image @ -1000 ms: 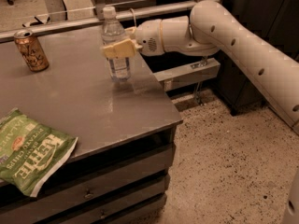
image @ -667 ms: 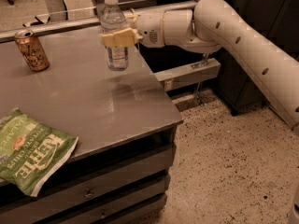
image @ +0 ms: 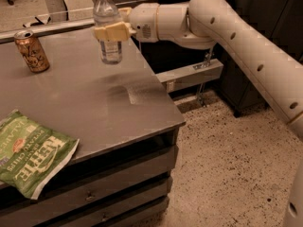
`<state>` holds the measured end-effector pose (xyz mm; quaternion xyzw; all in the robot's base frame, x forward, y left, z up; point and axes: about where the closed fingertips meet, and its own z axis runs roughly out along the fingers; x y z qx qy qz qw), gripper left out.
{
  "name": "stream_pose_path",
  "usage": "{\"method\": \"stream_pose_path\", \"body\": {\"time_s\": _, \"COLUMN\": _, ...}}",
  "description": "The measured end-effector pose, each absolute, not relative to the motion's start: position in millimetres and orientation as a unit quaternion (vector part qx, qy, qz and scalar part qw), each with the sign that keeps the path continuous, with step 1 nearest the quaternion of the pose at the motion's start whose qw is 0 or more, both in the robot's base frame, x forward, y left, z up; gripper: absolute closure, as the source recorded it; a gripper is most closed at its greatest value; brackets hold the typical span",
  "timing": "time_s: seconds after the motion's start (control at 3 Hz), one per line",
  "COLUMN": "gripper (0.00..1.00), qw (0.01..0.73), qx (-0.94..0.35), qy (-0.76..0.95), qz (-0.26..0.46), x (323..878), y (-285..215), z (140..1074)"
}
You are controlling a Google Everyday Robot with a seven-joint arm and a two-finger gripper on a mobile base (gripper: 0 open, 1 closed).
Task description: Move blue plastic bottle near orange can
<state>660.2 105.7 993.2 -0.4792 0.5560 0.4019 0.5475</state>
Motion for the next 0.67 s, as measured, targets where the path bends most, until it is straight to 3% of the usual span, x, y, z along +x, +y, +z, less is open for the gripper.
{"method": "stream_pose_path", "body": {"time_s": 0.67, "gripper": 1.0, "qw": 0.537, "qx": -0.51, "qy": 0.538, "qz": 0.404, "x": 725, "y": 170, "z": 999}}
